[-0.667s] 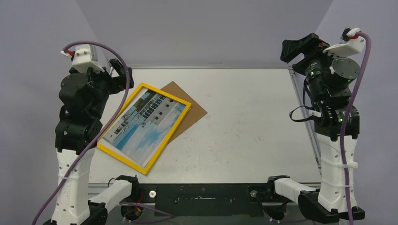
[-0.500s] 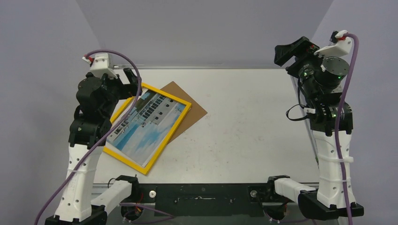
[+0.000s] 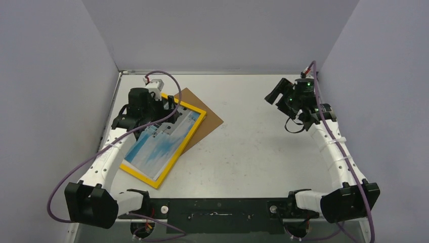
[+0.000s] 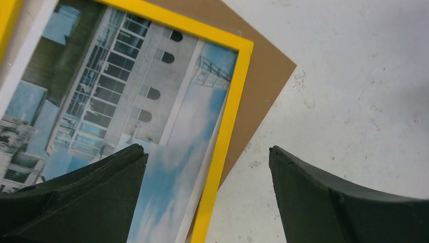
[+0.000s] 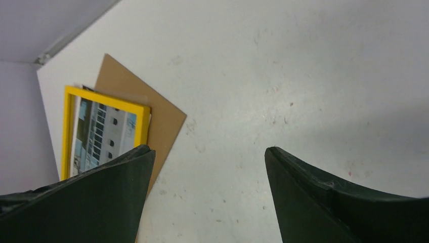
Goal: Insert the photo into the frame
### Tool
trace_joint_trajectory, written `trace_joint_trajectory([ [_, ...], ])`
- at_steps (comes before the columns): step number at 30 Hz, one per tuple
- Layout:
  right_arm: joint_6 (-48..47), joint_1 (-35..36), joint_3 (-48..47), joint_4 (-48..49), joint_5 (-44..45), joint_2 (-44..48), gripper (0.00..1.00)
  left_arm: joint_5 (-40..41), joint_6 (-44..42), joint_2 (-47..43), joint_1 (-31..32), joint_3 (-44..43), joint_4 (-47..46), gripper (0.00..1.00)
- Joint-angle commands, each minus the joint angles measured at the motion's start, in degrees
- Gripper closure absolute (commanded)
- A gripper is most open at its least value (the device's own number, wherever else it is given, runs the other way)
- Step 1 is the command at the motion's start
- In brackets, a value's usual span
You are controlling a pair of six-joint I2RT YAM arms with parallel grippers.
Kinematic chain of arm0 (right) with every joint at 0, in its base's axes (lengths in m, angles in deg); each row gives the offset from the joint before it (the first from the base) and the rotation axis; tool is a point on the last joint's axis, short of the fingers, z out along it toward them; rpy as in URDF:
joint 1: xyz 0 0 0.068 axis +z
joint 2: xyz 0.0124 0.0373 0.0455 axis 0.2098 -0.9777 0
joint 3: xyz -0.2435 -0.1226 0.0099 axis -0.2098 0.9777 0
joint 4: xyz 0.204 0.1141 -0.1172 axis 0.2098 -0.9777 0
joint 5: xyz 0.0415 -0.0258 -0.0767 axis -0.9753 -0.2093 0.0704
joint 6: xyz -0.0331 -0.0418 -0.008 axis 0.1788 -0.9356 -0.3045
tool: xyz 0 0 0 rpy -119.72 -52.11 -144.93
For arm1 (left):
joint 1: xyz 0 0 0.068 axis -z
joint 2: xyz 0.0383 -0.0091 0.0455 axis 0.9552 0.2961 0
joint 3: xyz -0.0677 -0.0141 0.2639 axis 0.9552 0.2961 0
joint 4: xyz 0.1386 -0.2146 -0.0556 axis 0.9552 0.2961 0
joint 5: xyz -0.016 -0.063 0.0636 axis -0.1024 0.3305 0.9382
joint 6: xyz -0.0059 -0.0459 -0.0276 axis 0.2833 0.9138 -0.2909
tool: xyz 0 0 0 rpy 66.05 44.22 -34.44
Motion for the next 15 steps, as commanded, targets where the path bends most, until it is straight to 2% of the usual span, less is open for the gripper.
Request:
trace_joint_trajectory([
  [1, 2.9, 4.7, 3.8, 0.6, -0.6, -2.0, 0.18, -1.5, 1.2, 3.0, 2.0, 0.2, 2.8, 0.11],
  [8, 7.5, 9.6, 9.6, 3.7, -1.9, -6.7, 0.18, 1.9, 0.5, 12.3, 10.5, 2.7, 8.9, 0.13],
  [15, 8.4, 10.9, 12.6, 6.0, -2.8, -8.0, 0.19, 2.9, 0.7, 21.3, 11.4, 1.9, 10.0, 0.2],
])
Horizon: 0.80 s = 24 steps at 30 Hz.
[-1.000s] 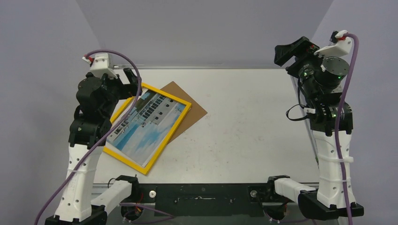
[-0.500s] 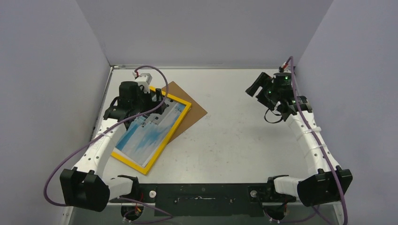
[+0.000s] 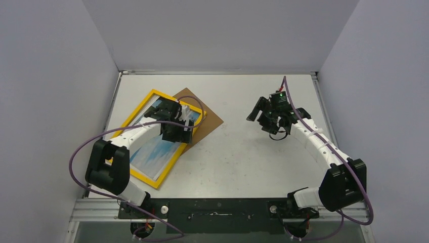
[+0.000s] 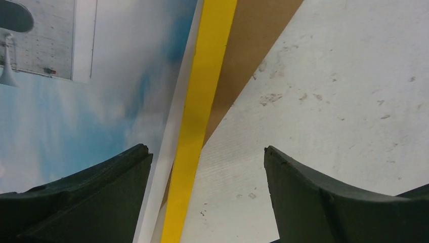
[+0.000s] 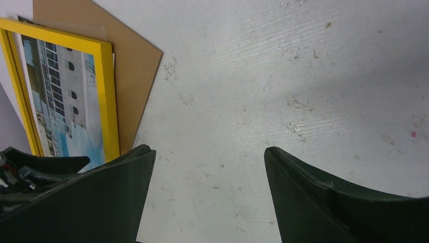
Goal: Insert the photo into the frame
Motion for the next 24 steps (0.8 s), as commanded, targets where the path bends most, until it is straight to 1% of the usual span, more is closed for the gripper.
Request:
trace_joint_trajectory([
  [1, 1.2, 0.7, 0.2, 3.7, -0.5, -0.6, 0.2, 0.9, 0.3, 2.7, 0.1, -0.4, 0.0, 0.2],
  [5, 0.8, 1.2, 0.6, 3.9, -0.3, -1.0, 0.2, 0.4, 1.3, 6.1, 0.1, 1.5, -3.2, 0.21],
  [8, 0.8, 1.3, 1.1, 5.0, -0.2, -1.3, 0.2, -2.9, 0.9, 9.4, 0.3, 1.2, -4.2, 0.22],
  [9, 0.8, 1.3, 0.9, 5.1, -0.2, -1.6, 0.2, -2.9, 0.9, 10.3, 0.4, 0.6, -3.9, 0.23],
  [13, 0.4, 1.7, -0.2, 4.5, -0.3, -2.5, 0.21, 1.2, 1.0, 11.4, 1.1, -0.8, -2.6, 0.25],
  [17, 0.2, 2.3, 0.6, 5.8, 0.0, -2.1, 0.21, 3.5, 0.3, 11.4, 1.2, -1.7, -1.6, 0.25],
  [19, 0.6, 2.4, 1.5, 6.5, -0.1, -2.0, 0.21, 4.3, -0.1, 11.9, 1.3, -2.2, -1.1, 0.3],
  [22, 0.8, 2.5, 2.2, 6.9, -0.3, -2.2, 0.22, 6.6, -0.4, 13.3, 2.0, -3.5, 0.7, 0.41],
  [24, 0.8, 2.7, 2.6, 7.2, -0.3, -2.4, 0.22, 7.4, -0.5, 13.9, 2.8, -4.0, 1.8, 0.51],
])
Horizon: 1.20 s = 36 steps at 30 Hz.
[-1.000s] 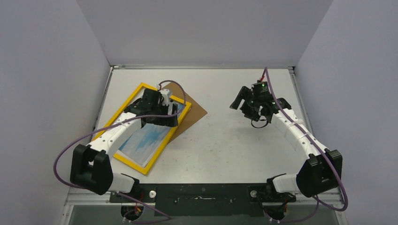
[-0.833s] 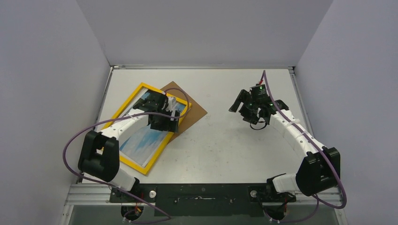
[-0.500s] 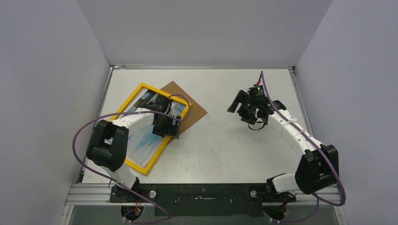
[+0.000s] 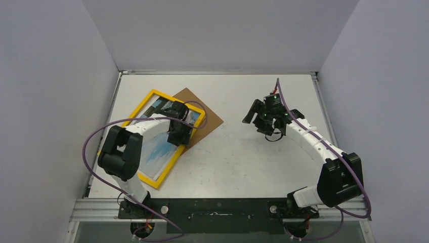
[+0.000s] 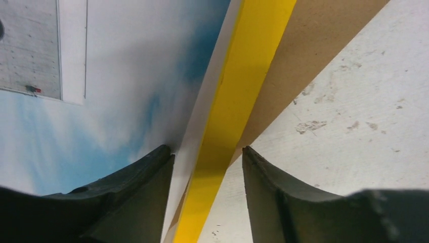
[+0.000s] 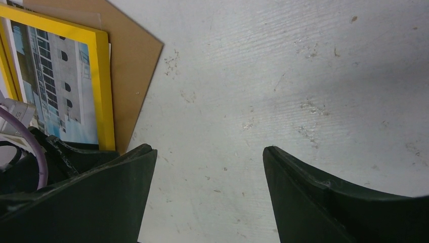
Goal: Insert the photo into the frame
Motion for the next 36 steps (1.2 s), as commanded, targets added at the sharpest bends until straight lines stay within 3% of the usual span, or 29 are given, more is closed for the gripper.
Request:
trace_joint_trajectory([
  [1, 0.2, 0.6, 1.0, 2.9, 0.3, 0.3, 0.22, 4.5, -1.0, 2.4, 1.8, -2.3, 2.4, 0.55],
  [10, 0.8, 0.8, 2.2, 3.2, 0.6, 0.6, 0.22, 7.2, -0.5, 1.3, 3.3, -7.3, 8.3, 0.91],
  [14, 1.6, 0.9, 2.4, 3.5, 0.5, 1.0, 0.22, 5.6, -1.0, -0.8, 3.3, -10.8, 11.1, 1.0],
  [22, 2.2, 2.3, 3.1, 6.9, -2.7, 1.8, 0.21, 5.0, -2.7, -2.6, 3.1, -19.3, 18.5, 1.0],
  [24, 2.4, 3.8, 3.6, 9.2, -4.6, 2.2, 0.17, 5.1, -2.6, -3.0, 3.1, -22.1, 20.7, 1.0],
  [30, 2.9, 14.4, 1.1, 13.7, -3.5, 1.4, 0.06, 4.2, -0.4, -3.3, 1.9, -26.8, 23.6, 1.0],
  [36, 10.2, 23.4, 5.5, 32.6, -3.0, 0.1, 0.02, 1.7, 2.4, -2.6, 0.2, -29.6, 24.4, 1.0],
])
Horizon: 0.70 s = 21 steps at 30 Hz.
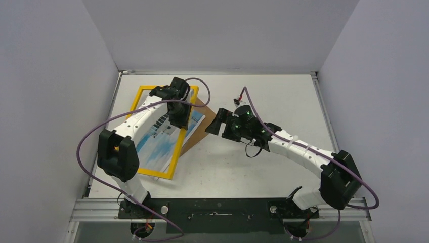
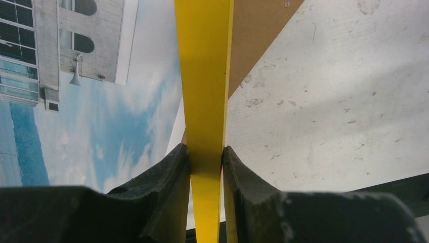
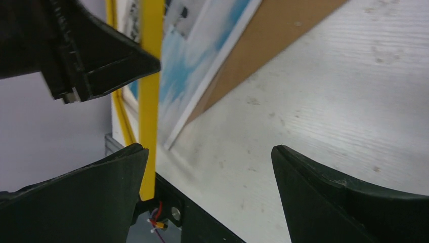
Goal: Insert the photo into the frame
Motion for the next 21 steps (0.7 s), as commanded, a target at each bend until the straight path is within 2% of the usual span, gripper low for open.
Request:
trace_joint_trajectory([
  [1, 5.9, 5.6, 2.5, 19.1, 1.6, -0.7, 0.02, -1.4, 2.6, -2.5, -1.5, -5.2, 2.4, 1.0],
  [9, 9.3, 15.6, 1.5, 32.3, 6.9, -9.4, 0.05, -4.4, 4.5, -4.1, -2.7, -6.7, 4.3, 1.0],
  [16, 15.2, 19.5, -0.2, 41.4, 8.7, -16.9, 0.14, -8.2, 5.9, -5.8, -4.9, -5.8, 4.6, 1.0],
  [21, 17.8, 20.6, -2.2, 44.2, 9.5, -21.0, 0.24, -9.2, 7.0, -6.9, -5.3, -4.7, 4.2, 1.0],
])
